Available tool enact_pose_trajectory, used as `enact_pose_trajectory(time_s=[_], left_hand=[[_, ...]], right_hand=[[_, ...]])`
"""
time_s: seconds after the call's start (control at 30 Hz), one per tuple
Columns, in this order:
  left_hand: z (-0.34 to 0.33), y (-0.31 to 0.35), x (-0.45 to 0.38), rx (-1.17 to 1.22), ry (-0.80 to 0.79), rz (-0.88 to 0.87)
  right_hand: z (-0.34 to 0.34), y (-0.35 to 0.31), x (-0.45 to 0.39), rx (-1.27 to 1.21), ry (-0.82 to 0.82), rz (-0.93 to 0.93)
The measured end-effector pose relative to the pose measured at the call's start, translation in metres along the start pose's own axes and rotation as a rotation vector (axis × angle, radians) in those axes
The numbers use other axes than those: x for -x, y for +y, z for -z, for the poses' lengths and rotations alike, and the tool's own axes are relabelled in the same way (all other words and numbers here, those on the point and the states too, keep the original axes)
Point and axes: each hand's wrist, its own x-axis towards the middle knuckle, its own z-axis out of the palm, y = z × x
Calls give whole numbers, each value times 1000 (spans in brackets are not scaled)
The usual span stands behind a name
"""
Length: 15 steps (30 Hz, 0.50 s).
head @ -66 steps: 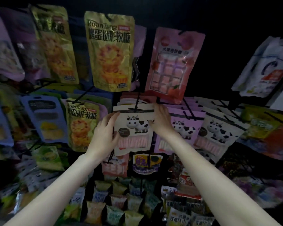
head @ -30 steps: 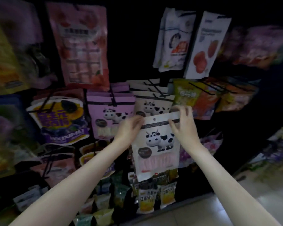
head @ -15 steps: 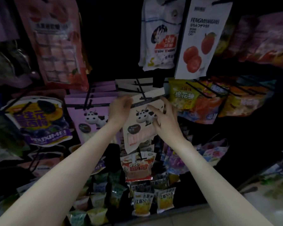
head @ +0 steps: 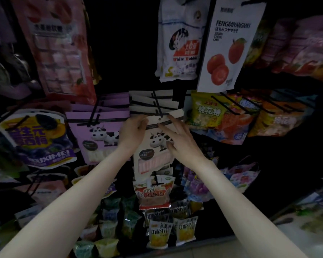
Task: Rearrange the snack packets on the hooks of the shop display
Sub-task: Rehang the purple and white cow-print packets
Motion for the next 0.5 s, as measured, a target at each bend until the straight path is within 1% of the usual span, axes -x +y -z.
enact_pose_trajectory(time_s=[0.1, 0.2, 0.33, 0.4, 0.5], left_hand=[[2, -4, -2, 3, 9, 0], [3, -2, -3, -16, 13, 10], [3, 3, -3, -48, 42, -33], [2, 2, -6, -74, 49, -26], [-1, 2, -7, -136, 65, -21]], right_hand=[[-6, -1, -2, -9, 15, 10], [-11, -1, -2, -19, 70, 27], [-13, 2, -2, -7, 105, 9], [-13, 2, -3, 24, 72, -9], [-14, 1, -6, 86, -23, -66]])
